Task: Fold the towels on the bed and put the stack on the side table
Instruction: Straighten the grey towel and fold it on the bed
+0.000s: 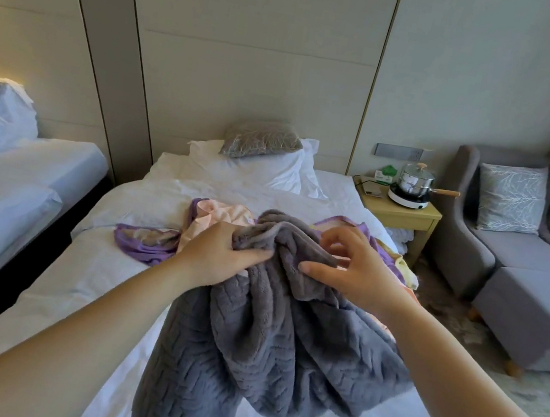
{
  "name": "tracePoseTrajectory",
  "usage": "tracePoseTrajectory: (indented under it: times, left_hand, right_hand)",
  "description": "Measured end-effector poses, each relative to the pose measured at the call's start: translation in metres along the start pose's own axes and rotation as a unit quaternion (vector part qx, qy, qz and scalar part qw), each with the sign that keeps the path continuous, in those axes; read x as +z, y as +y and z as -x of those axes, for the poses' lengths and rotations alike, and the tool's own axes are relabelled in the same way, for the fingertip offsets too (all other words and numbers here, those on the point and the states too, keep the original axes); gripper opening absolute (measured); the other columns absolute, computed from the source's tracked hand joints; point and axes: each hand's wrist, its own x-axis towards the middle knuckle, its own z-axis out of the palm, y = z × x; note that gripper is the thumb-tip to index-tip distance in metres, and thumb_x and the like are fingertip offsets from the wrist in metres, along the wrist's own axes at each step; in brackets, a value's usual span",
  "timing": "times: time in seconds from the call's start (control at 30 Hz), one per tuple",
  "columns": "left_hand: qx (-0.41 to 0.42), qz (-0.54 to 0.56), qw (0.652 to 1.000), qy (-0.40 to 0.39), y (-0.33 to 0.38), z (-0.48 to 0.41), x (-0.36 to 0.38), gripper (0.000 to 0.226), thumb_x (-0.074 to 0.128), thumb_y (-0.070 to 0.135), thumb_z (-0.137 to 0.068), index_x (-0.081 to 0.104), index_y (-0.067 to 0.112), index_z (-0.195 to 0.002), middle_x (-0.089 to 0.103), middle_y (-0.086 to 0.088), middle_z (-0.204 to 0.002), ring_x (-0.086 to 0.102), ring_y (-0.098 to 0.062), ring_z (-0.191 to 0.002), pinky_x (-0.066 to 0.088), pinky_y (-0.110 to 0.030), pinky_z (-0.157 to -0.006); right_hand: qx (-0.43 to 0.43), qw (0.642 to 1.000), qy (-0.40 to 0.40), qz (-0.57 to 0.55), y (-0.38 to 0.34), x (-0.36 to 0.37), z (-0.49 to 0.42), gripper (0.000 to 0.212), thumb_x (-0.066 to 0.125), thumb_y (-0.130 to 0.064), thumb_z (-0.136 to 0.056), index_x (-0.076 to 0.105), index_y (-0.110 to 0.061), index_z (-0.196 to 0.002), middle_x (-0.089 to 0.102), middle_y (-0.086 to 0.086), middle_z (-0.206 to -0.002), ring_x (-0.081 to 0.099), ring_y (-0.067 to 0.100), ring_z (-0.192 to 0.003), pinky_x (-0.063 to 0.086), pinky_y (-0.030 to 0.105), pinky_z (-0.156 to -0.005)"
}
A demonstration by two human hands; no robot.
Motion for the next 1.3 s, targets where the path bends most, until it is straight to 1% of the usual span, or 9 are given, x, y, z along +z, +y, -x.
tracePoseTrajectory:
  times: [0.1,0.2,0.3,0.43,0.67,0.83,0.93,1.03,1.3]
  left_hand:
    - [-0.011,-0.030,0.999,0.030,-0.006,0.001,-0.010,0.006,0.073,0.046,-0.078,0.070,0.043,-0.074,0.072,0.013,-0.075,0.069,-0.007,-0.078,0.046,-0.012,-0.067]
    - [-0.025,-0.132,0.991,0.012,-0.012,0.003,-0.010,0.030,0.069,0.065,-0.070,0.065,0.036,-0.074,0.070,0.008,-0.074,0.064,-0.015,-0.083,0.051,-0.031,-0.077]
    - [-0.031,-0.176,0.984,0.008,-0.011,0.005,-0.009,0.033,0.064,0.076,-0.063,0.060,0.045,-0.074,0.067,0.012,-0.077,0.058,-0.018,-0.085,0.050,-0.036,-0.079]
    - [-0.010,-0.221,0.975,0.022,-0.016,0.007,-0.019,0.024,0.067,0.067,-0.071,0.058,0.045,-0.068,0.058,0.013,-0.063,0.056,-0.013,-0.070,0.044,-0.031,-0.062]
    - [0.179,-0.320,0.927,0.079,-0.013,0.017,-0.035,0.023,0.080,0.048,-0.067,0.073,0.034,-0.085,0.044,0.022,-0.066,0.058,-0.020,-0.068,0.035,-0.025,-0.055]
    - [0.133,-0.277,0.952,0.014,-0.007,0.018,-0.047,0.061,0.050,0.087,-0.061,0.057,0.047,-0.107,0.052,0.018,-0.070,0.054,-0.010,-0.072,0.044,-0.030,-0.064]
    - [0.146,-0.242,0.959,0.039,-0.001,0.017,-0.050,0.059,0.042,0.082,-0.072,0.058,0.036,-0.106,0.057,0.013,-0.068,0.059,-0.012,-0.072,0.050,-0.037,-0.064]
    - [0.131,-0.217,0.965,0.073,0.006,0.017,-0.049,0.053,0.040,0.078,-0.077,0.060,0.033,-0.098,0.059,0.013,-0.068,0.062,-0.010,-0.073,0.049,-0.037,-0.061]
    - [0.104,-0.239,0.950,0.173,0.024,0.013,-0.054,0.046,0.046,0.070,-0.077,0.063,0.028,-0.087,0.059,0.012,-0.065,0.051,0.000,-0.055,0.034,-0.024,-0.048]
  right_hand:
    - [-0.030,0.996,0.016,0.079,0.005,-0.007,0.003,0.015,0.071,-0.028,-0.083,0.059,-0.027,-0.090,0.050,-0.008,-0.111,0.054,-0.002,-0.087,0.046,0.018,-0.077]
    - [-0.033,0.995,0.039,0.090,-0.009,-0.023,-0.006,0.017,0.058,-0.018,-0.093,0.052,-0.032,-0.087,0.059,-0.010,-0.095,0.060,0.000,-0.066,0.047,0.015,-0.055]
    - [-0.067,0.987,0.097,0.107,-0.028,-0.040,-0.018,0.015,0.056,-0.009,-0.091,0.054,-0.024,-0.091,0.065,-0.007,-0.085,0.066,0.012,-0.071,0.055,0.028,-0.064]
    - [-0.139,0.973,0.055,0.175,-0.039,-0.048,-0.021,0.023,0.060,-0.004,-0.083,0.057,-0.027,-0.082,0.060,-0.013,-0.079,0.057,0.004,-0.074,0.047,0.021,-0.067]
    - [0.057,0.953,-0.264,0.136,-0.026,-0.019,-0.012,0.010,0.058,-0.026,-0.078,0.064,-0.031,-0.085,0.066,-0.015,-0.077,0.062,0.004,-0.075,0.046,0.022,-0.073]
    - [-0.017,0.984,-0.160,0.076,-0.016,0.035,-0.017,0.022,0.061,-0.033,-0.091,0.059,-0.028,-0.112,0.061,-0.017,-0.108,0.060,0.003,-0.101,0.047,0.023,-0.094]
    - [-0.017,0.978,-0.176,-0.114,-0.023,0.060,-0.017,0.038,0.068,-0.034,-0.087,0.054,-0.029,-0.122,0.058,-0.014,-0.126,0.052,0.002,-0.120,0.042,0.030,-0.106]
    - [-0.054,0.971,-0.207,-0.108,-0.032,0.076,-0.019,0.064,0.074,-0.046,-0.077,0.048,-0.028,-0.133,0.055,-0.014,-0.131,0.050,0.001,-0.123,0.040,0.033,-0.108]
    - [-0.137,0.985,-0.075,-0.070,-0.044,0.095,-0.014,0.039,0.077,-0.044,-0.076,0.051,-0.033,-0.102,0.061,-0.019,-0.095,0.060,-0.007,-0.078,0.044,0.007,-0.067]
